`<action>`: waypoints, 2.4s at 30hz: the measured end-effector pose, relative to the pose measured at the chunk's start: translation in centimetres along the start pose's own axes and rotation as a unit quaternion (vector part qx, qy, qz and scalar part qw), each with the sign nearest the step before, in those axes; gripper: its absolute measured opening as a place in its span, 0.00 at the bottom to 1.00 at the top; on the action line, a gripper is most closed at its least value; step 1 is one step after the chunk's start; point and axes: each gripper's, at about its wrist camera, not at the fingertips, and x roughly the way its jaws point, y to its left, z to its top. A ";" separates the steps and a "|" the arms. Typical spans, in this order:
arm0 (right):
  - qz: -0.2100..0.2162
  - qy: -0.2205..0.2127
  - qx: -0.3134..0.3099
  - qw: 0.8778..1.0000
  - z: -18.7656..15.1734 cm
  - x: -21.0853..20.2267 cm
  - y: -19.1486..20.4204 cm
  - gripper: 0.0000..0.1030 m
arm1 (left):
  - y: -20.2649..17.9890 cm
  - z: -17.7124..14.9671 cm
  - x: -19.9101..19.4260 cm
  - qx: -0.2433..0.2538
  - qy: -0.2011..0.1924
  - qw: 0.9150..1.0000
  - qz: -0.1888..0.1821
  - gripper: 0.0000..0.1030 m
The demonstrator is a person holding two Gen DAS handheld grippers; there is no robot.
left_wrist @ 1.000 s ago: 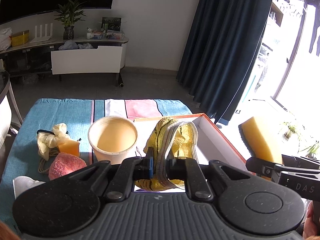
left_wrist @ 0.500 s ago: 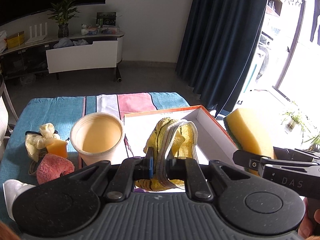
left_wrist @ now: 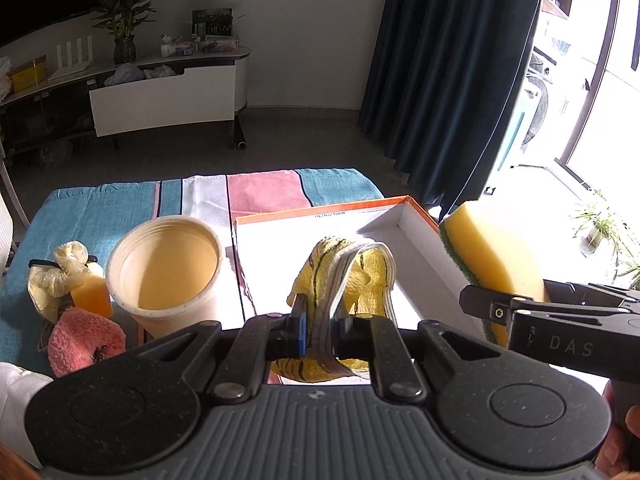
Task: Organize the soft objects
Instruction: 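Carry the sponge and cloth into the white box and open both tools, then withdraw both open tools from the box back over the table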
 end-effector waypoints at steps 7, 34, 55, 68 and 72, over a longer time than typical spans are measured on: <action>-0.002 0.015 0.000 1.000 0.2 2.0 -0.4 0.75 | -0.6 0.2 1.6 -0.002 0.015 1.000 0.000 0.14; 0.005 0.030 -0.008 0.999 3.2 7.0 -1.3 0.84 | 0.1 1.8 4.8 -0.028 0.022 0.999 -0.035 0.52; -0.012 -0.001 0.000 1.000 1.1 -1.5 1.0 0.85 | 0.1 1.2 -2.2 -0.012 -0.001 1.000 0.026 0.91; 0.011 0.008 -0.011 1.000 -1.6 -4.8 5.0 0.85 | 1.7 -1.3 -6.4 -0.010 -0.004 0.997 0.072 0.94; 0.024 0.015 -0.018 0.999 -2.3 -5.1 6.5 0.85 | 2.9 -2.1 -7.5 -0.022 -0.005 0.997 0.080 0.95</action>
